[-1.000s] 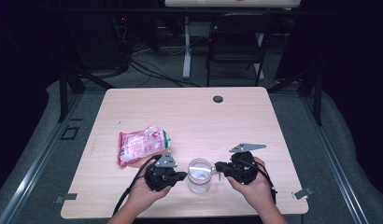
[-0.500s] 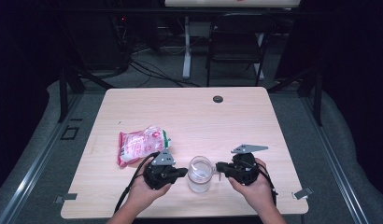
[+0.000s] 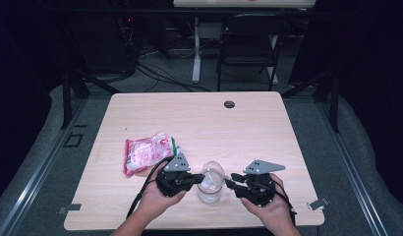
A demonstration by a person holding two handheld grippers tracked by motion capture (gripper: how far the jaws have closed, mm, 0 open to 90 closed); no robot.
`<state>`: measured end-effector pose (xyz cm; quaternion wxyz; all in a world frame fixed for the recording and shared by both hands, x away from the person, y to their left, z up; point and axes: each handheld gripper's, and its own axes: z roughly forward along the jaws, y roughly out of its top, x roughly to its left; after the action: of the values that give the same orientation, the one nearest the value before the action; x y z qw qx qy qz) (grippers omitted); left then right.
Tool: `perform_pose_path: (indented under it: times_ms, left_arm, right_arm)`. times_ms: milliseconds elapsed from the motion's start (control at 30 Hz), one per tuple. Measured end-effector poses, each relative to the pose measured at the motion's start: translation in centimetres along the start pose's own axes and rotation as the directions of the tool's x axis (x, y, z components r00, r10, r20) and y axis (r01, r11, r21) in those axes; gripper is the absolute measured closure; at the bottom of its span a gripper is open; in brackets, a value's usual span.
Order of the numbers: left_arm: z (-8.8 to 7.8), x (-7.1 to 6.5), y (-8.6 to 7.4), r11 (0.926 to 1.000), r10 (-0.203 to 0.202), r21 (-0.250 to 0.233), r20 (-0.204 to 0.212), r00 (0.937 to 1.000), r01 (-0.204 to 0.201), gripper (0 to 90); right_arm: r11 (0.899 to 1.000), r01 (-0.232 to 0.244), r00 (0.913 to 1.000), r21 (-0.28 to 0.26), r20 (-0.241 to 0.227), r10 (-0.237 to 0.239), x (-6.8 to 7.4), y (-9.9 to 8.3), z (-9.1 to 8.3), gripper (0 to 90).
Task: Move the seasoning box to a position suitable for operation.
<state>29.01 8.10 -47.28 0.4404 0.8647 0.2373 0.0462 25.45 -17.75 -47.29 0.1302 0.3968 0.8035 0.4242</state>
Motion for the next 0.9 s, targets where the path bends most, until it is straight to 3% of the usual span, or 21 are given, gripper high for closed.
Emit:
perform_pose_path:
  times_ms: [200, 300, 467, 533, 633, 733, 900]
  left_arm:
    - [0.1, -0.4, 0.7, 0.9999, 0.004, -0.014, -0.003, 1.0000, -0.004, 89.0]
    - [0.3, -0.5, 0.9, 0.9998, 0.008, -0.016, -0.001, 1.0000, -0.008, 86.1]
    - [0.3, -0.6, 1.2, 0.9996, 0.007, -0.027, -0.012, 0.9999, -0.007, 77.2]
    - [0.4, -0.5, 1.2, 0.9992, 0.006, -0.040, -0.006, 1.0000, -0.006, 71.9]
    - [0.4, -0.5, 1.2, 0.9989, 0.005, -0.047, -0.014, 0.9999, -0.006, 66.4]
    - [0.5, -0.4, 1.1, 0.9982, -0.001, -0.060, -0.017, 0.9999, 0.000, 62.3]
    - [0.7, -0.2, 0.9, 0.9988, -0.001, -0.048, -0.033, 0.9994, -0.001, 58.6]
  right_arm:
    - [0.996, 0.076, 0.9969, -0.043, -0.017, -0.077, 1.9, 0.2, -0.8, 48.9]
    - [0.990, 0.132, 0.9913, -0.050, -0.002, -0.132, 2.5, 0.2, -0.4, 42.6]
    - [0.986, 0.163, 0.9865, -0.025, 0.021, -0.162, 3.1, -0.1, 1.0, 41.6]
    - [0.983, 0.184, 0.9804, -0.020, 0.075, -0.182, 3.2, -0.3, 1.5, 41.9]
    - [0.984, 0.176, 0.9796, -0.022, 0.103, -0.173, 3.1, -0.4, 1.7, 44.9]
    - [0.988, 0.148, 0.9854, -0.037, 0.090, -0.144, 2.8, -0.4, 1.7, 45.4]
    - [0.989, 0.142, 0.9867, -0.043, 0.086, -0.138, 2.8, -0.5, 1.6, 45.6]
